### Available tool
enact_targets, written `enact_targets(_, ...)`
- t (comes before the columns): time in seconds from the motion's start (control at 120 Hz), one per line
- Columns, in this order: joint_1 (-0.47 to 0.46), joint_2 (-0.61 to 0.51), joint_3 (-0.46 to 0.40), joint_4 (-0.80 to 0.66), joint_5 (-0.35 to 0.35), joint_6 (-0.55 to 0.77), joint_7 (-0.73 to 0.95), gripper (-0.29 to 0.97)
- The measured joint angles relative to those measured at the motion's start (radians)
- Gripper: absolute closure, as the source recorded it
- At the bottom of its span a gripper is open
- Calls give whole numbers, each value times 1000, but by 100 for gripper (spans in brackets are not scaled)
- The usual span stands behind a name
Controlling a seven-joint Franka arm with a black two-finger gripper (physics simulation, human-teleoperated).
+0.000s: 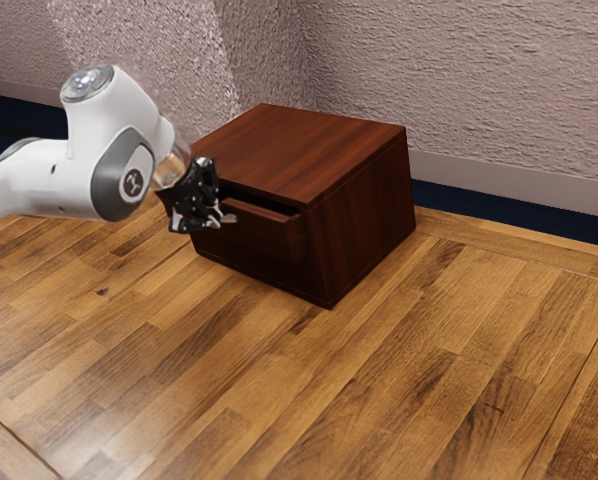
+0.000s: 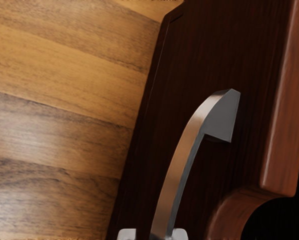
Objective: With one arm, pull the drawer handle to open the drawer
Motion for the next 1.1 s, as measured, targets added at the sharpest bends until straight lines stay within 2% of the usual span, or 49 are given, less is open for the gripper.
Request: enact_targets(1.1,-18,-187,35,-202,22,3,5,73)
